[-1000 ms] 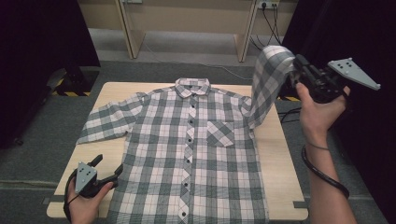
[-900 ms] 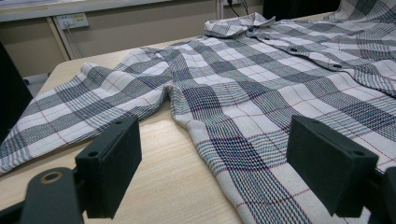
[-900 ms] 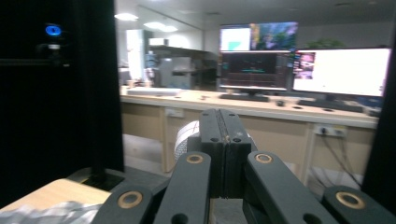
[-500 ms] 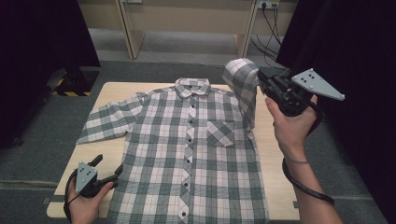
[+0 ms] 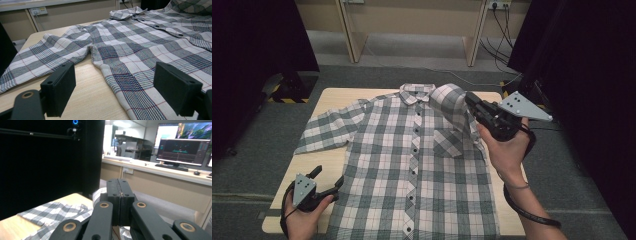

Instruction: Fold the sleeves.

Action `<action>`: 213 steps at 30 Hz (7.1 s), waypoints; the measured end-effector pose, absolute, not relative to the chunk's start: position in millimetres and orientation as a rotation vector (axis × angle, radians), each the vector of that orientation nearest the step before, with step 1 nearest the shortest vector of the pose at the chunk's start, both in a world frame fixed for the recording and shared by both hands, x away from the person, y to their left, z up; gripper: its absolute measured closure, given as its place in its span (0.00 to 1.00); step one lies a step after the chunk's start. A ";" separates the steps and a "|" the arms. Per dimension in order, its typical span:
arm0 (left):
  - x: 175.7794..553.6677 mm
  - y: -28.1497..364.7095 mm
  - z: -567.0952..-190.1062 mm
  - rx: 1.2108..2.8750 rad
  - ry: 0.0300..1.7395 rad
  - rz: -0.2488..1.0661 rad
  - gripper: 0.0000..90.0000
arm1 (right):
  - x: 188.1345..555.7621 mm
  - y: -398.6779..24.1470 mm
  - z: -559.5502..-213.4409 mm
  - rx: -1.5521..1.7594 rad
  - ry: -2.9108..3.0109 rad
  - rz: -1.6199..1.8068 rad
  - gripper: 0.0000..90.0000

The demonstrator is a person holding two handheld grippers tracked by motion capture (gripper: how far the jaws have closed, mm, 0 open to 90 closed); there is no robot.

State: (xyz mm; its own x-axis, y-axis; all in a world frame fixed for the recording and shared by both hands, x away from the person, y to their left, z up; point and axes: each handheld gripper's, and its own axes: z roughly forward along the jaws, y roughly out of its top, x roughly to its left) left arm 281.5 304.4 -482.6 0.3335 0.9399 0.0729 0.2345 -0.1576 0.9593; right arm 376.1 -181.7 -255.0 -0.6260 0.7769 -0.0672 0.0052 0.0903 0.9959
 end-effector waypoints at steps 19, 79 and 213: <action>281.5 303.5 -482.6 1.630 1.076 0.911 0.20 | 356.8 -162.0 -310.3 0.750 1.928 1.583 1.00; 281.6 302.8 -482.7 1.636 1.070 0.914 0.20 | 350.3 -152.5 -455.4 1.113 2.427 1.235 0.62; 449.7 395.5 -485.0 1.793 1.574 0.860 0.23 | 337.7 -292.7 -472.4 1.259 1.797 1.293 0.37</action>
State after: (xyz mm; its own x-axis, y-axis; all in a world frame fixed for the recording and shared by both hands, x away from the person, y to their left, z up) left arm 449.7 395.5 -485.0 0.0889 0.9925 0.0839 0.6065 -0.1208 0.7859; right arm 337.7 -292.7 -472.4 -0.3817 0.9221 0.0635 0.3531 0.0820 0.9320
